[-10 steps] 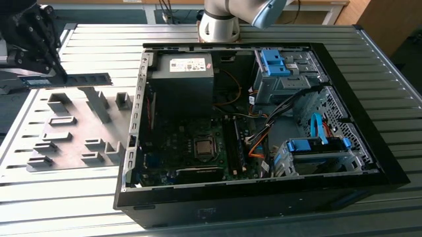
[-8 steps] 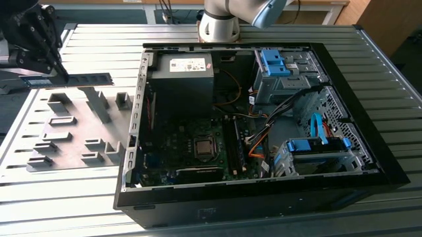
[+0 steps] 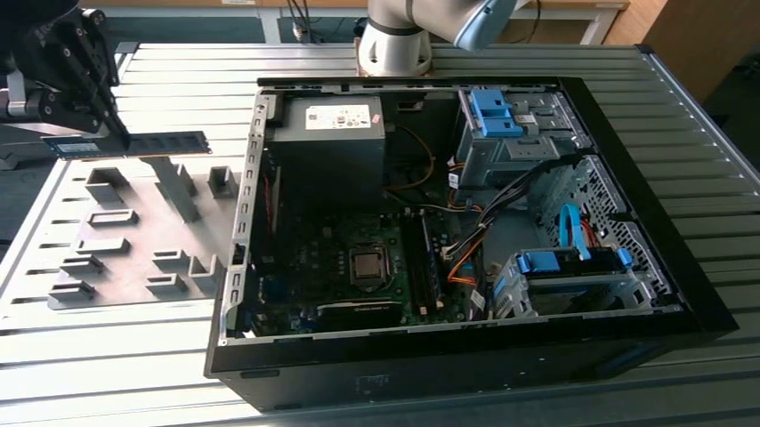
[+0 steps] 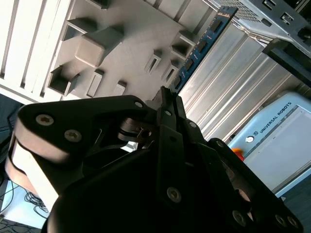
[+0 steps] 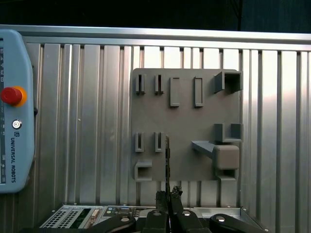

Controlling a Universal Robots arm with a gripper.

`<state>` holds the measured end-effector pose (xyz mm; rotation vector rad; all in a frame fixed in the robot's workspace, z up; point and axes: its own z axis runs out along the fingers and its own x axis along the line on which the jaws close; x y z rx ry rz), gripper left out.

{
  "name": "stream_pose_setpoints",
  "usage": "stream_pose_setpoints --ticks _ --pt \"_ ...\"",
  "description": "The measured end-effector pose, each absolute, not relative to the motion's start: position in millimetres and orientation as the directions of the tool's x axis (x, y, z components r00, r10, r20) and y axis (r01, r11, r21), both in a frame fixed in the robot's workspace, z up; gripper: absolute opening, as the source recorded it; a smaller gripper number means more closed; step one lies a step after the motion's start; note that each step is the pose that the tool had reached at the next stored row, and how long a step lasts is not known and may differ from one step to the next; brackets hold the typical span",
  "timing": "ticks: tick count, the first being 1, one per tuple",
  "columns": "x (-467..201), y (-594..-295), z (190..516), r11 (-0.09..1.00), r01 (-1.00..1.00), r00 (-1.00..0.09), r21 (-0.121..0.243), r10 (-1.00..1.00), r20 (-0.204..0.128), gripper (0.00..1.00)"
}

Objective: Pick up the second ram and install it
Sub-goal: 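Pick up the second ram and move it above second insertion slot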

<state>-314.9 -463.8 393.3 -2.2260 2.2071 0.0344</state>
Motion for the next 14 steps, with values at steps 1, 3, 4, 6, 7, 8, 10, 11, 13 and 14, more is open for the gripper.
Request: stream_pose_setpoints --ticks 1,3,4,6,7,8,10,11,13,14 --pt "-314.8 -463.8 393.2 -0.009 -1.000 0.008 0.011 -1.000 -0.020 0.14" --pt "-314.7 -463.8 393.2 -0.009 -1.000 0.008 0.011 -1.000 -0.020 0.14" --pt "-314.7 -463.8 393.3 -0.009 -1.000 0.008 0.011 -1.000 -0.020 0.14" --pt "-314.5 -463.8 393.2 -0.009 -1.000 0.008 0.011 -1.000 -0.020 0.14" --pt "-314.5 -463.8 393.2 -0.009 -1.000 0.008 0.011 -1.000 -0.020 0.14" --pt "-314.4 -463.8 393.3 -0.009 -1.000 0.008 0.011 -1.000 -0.020 0.14" --pt "-313.6 -463.8 393.3 -0.009 -1.000 0.009 0.011 -1.000 -0.020 0.14" --pt "-312.9 -463.8 393.3 -0.009 -1.000 0.009 0.011 -1.000 -0.020 0.14" --pt "-310.4 -463.8 393.3 -0.009 -1.000 0.008 0.011 -1.000 -0.020 0.14" --pt "-309.2 -463.8 393.2 -0.009 -1.000 0.008 0.011 -1.000 -0.020 0.14"
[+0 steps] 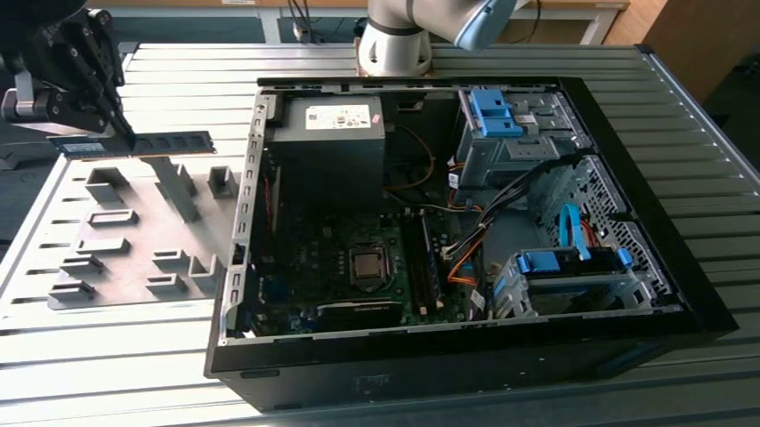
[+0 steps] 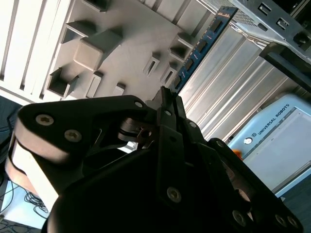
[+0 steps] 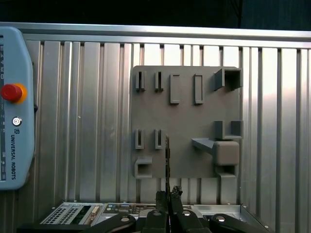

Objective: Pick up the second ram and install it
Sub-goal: 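Pick up the second ram and move it above second insertion slot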

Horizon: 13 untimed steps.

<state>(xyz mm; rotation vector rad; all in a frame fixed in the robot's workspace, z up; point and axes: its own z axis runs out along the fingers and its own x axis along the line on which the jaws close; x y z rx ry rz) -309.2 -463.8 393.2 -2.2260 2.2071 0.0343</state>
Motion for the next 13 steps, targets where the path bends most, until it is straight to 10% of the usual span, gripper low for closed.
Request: stream_pose_setpoints --ticks 13 --pt "-303.3 -463.8 393.2 -0.009 -1.000 0.008 0.011 -1.000 -0.020 0.14"
